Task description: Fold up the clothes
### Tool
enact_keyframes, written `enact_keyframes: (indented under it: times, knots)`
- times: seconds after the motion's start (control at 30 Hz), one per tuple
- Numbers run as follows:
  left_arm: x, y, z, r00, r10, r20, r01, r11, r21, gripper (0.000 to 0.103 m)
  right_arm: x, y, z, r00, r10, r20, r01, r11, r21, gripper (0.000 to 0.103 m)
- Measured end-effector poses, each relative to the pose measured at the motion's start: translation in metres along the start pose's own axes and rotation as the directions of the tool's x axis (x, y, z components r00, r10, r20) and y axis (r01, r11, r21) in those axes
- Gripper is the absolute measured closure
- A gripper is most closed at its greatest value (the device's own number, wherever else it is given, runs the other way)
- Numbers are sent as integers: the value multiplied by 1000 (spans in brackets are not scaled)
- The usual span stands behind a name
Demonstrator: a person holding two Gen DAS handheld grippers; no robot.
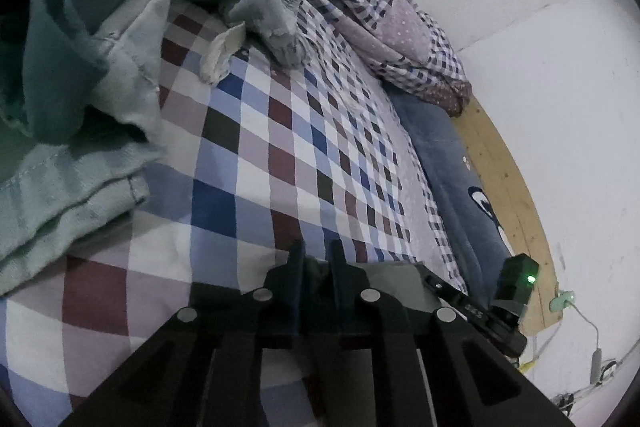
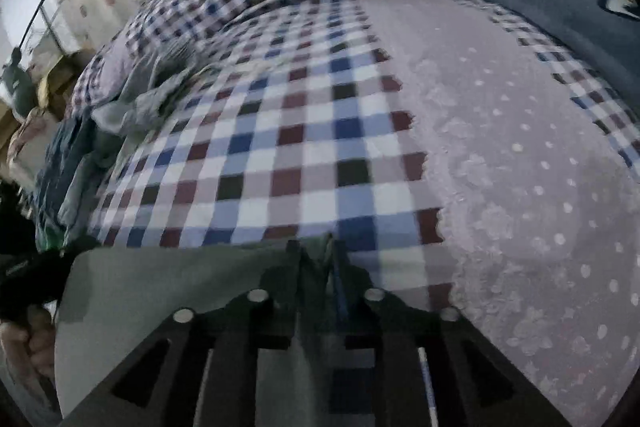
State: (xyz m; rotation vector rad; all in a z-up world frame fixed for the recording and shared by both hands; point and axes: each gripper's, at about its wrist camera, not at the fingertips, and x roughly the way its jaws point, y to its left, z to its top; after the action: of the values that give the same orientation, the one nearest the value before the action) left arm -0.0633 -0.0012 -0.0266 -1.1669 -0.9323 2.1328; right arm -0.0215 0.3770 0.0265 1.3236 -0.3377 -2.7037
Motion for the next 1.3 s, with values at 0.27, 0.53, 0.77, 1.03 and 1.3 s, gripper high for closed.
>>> enact_keyframes:
  times: [0.27,0.53,0.77,1.03,1.3]
  knots:
    - [1,-14,6,997,-68,-29,68,998,12,46,-48,-24,12,986,76,145,-95,987,128,62]
    - [8,-17,4,999,-20,-40,20,1000,-1,59,-26,-17,2,987,157,40,-161,981,108,59]
    - [10,-6,1,1000,-7,-6,7,999,-48,97,-12,-20,-7,990,137,-11,-135,984,120,90]
    - [-16,17,1,985,64,162,-38,987,-157,103,-24,-11,-2,997,-58,49,55,997,50,101]
    - [-8,-31,-3,994,49,103,-52,998,31,102,-45,-18,7,994,-11,112,-2,993,120,91]
